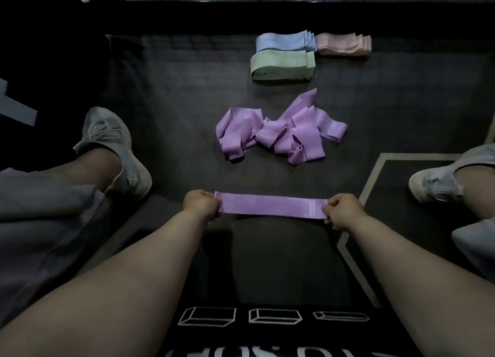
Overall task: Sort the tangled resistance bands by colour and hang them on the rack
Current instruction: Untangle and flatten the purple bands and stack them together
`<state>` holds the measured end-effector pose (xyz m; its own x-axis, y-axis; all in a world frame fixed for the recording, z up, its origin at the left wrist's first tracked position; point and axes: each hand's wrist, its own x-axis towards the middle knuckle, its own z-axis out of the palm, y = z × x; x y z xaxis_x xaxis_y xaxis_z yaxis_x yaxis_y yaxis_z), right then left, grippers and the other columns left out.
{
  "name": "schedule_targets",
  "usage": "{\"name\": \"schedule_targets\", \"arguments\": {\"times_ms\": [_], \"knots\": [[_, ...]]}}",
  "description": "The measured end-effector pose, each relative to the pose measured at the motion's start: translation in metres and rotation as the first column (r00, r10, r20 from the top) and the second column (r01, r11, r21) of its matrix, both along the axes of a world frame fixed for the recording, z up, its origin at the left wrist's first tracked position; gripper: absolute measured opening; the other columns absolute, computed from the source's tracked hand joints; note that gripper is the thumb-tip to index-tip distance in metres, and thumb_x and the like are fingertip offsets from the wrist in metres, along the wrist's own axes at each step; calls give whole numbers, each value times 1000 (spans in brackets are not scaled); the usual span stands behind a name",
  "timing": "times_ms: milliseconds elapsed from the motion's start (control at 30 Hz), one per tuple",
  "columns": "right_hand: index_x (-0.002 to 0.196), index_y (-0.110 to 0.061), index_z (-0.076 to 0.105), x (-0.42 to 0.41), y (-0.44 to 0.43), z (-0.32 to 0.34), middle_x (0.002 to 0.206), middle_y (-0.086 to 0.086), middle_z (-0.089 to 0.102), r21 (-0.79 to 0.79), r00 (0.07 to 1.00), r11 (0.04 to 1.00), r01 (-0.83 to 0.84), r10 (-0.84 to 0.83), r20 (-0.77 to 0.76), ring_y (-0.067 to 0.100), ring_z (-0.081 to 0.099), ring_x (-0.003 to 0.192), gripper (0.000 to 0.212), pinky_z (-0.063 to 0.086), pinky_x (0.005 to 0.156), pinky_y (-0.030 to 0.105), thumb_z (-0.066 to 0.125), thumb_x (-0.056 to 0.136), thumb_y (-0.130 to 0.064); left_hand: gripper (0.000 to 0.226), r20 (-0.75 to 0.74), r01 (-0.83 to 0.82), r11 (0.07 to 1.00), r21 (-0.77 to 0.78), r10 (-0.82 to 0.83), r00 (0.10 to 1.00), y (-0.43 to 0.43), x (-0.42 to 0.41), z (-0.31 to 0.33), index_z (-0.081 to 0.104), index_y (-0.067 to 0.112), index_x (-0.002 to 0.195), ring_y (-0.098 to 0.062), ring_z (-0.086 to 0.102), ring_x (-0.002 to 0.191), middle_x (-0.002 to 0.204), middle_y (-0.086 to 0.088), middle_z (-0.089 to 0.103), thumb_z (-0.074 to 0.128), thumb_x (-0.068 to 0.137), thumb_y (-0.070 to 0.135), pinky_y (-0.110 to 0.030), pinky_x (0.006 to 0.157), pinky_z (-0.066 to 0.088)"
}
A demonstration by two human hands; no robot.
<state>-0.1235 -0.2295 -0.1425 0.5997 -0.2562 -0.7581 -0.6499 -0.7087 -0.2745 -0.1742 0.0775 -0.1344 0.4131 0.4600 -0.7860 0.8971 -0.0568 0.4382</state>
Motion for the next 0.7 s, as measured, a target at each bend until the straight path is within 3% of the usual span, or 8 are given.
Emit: {"name": "schedule_targets", "arguments": {"times_ms": [133,267,300,333,433,533,633,700], "knots": [[85,-12,64,-1,-4,-20,70,13,70,-26,999,1000,10,-11,-40,24,69,62,11,58,69,39,63,95,-15,18,-56,-37,999,21,38,998,-2,-4,-26,66,5,71,-28,62,63,74,-21,67,69,90,4,-39,63,53],[94,-12,64,6,0,-30,84,12,71,-82,995,997,-9,1,-97,27,71,77,11,60,81,46,59,95,-23,20,-82,-4,996,84,11,997,-4,-4,-42,62,6,71,-27,60,60,77,-19,65,67,91,3,-28,49,55],[101,-11,64,11,3,-28,93,13,71,-111,989,993,-47,30,-147,29,70,85,18,59,84,45,59,94,-27,19,-92,2,995,99,7,996,-4,-4,-45,62,7,73,-29,62,62,80,-20,67,67,91,5,-27,50,57],[111,-10,62,16,5,-25,105,14,69,-157,979,983,-93,61,-197,32,68,94,30,58,86,43,59,93,-34,17,-100,12,993,119,0,995,-4,-2,-48,63,7,75,-31,66,68,85,-21,70,68,91,8,-33,60,61],[135,-11,45,33,12,-15,135,18,50,-272,983,948,-163,134,-124,37,53,123,58,48,99,42,61,89,-43,12,-180,149,972,184,-116,977,-4,4,-47,66,5,96,-36,66,97,105,-18,69,67,92,16,-38,91,54],[133,-22,50,50,23,-7,149,12,32,-238,935,921,-309,340,101,33,36,136,42,39,110,46,60,93,-29,35,-249,267,933,243,-206,946,-4,5,-41,62,5,118,-36,60,111,121,-17,61,66,89,23,-36,94,49],[141,-28,49,64,36,-4,165,-1,9,-221,810,797,-563,584,44,28,13,151,46,21,121,45,52,96,-20,50,-300,316,904,286,-229,926,-2,1,-36,60,10,123,-37,56,116,129,-16,54,67,83,39,-43,98,50],[150,-26,39,69,38,-5,167,-7,7,-192,791,774,-603,612,-16,25,9,153,56,17,122,46,46,96,-15,51,-321,318,900,297,-220,921,0,0,-33,59,12,124,-37,55,118,131,-16,51,66,83,42,-44,100,49]]}}
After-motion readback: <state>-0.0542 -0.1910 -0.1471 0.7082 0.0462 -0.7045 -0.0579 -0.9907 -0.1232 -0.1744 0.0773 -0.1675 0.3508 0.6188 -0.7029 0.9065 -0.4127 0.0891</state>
